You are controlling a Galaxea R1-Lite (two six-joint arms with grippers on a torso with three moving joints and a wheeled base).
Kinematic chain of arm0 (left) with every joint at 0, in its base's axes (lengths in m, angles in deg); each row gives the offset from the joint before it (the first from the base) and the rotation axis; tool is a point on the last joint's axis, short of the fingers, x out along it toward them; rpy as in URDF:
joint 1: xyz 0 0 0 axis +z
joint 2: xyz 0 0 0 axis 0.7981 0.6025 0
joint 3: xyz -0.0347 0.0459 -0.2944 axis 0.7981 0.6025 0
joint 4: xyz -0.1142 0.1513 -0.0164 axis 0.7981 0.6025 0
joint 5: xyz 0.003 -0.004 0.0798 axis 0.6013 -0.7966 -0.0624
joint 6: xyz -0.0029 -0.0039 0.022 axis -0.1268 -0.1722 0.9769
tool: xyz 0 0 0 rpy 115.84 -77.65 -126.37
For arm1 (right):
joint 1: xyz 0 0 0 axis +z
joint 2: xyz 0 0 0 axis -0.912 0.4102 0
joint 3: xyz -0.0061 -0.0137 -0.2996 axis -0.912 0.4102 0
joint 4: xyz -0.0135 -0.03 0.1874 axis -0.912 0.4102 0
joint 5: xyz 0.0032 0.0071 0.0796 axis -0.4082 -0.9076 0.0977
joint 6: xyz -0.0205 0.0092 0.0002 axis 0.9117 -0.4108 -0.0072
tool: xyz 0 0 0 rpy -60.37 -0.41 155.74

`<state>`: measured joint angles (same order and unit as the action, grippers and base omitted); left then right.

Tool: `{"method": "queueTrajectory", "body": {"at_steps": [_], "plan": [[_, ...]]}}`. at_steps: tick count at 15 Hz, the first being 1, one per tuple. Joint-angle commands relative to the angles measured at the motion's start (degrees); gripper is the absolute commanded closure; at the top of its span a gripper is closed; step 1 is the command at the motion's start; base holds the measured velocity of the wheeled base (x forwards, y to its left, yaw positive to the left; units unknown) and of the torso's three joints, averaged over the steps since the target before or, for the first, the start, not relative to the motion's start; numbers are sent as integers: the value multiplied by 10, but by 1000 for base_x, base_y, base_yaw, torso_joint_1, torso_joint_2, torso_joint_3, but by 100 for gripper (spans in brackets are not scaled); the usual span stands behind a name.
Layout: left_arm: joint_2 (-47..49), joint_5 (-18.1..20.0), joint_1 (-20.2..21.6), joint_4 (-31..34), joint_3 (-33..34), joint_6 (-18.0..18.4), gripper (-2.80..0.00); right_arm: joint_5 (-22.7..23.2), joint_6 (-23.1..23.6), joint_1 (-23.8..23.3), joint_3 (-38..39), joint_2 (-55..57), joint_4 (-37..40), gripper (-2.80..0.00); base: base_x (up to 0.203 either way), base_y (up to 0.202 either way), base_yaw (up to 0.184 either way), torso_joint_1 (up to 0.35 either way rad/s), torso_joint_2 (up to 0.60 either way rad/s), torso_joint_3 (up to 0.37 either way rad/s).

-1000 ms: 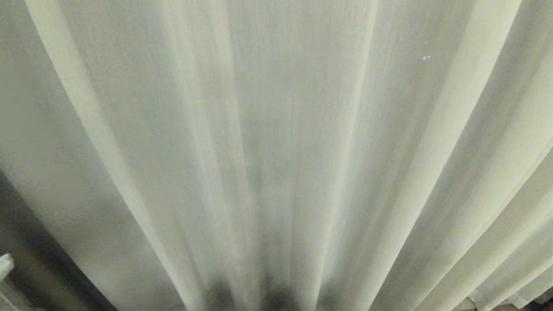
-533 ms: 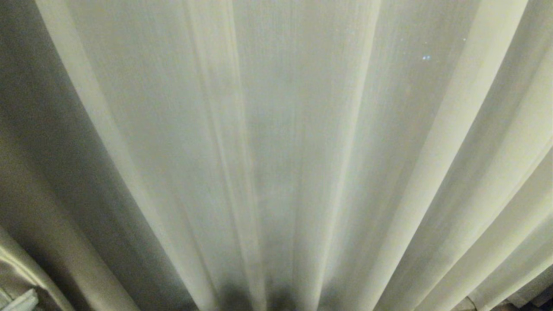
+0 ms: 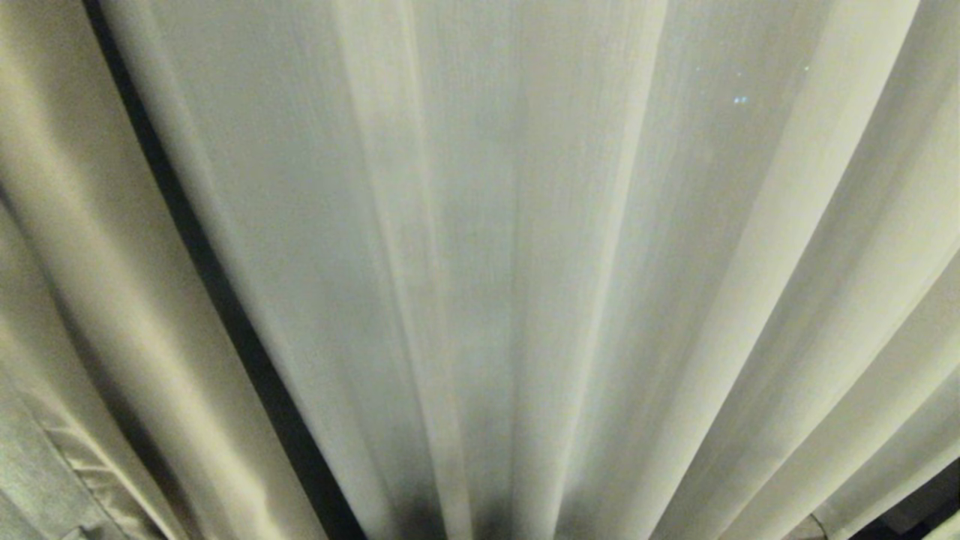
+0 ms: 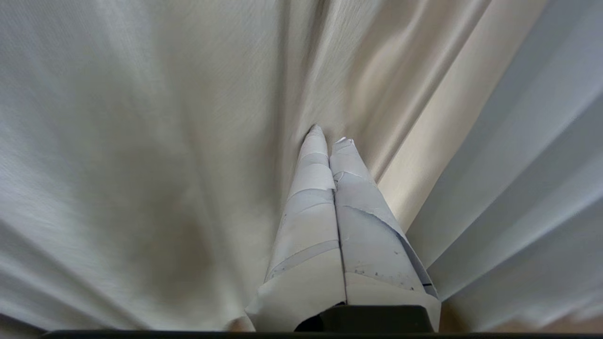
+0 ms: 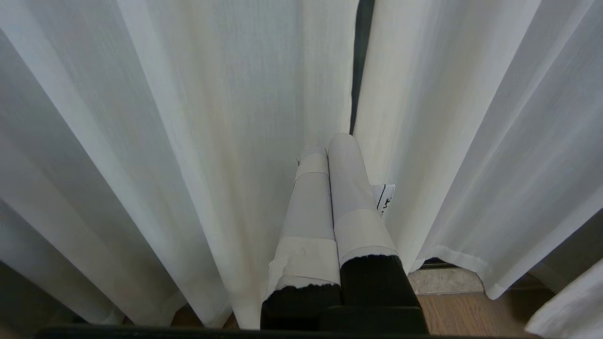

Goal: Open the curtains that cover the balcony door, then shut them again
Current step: Close the outer curtains on both sides

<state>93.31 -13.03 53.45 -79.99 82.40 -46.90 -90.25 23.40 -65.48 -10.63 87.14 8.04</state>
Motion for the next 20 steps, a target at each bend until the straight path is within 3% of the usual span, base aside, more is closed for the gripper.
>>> {"method": "queueTrajectory", "body": {"at_steps": [1,5,20], "plan": [[-21,21,11,9,2,41,0,0,0,0,0,1,0,0,0,0,0,0,0,0],[-143,8,-5,46,2,50,0,0,0,1,0,2,-2,0,0,0,0,0,0,0],[-144,7,-6,47,2,47,0,0,0,0,0,1,-2,0,0,0,0,0,0,0]]}}
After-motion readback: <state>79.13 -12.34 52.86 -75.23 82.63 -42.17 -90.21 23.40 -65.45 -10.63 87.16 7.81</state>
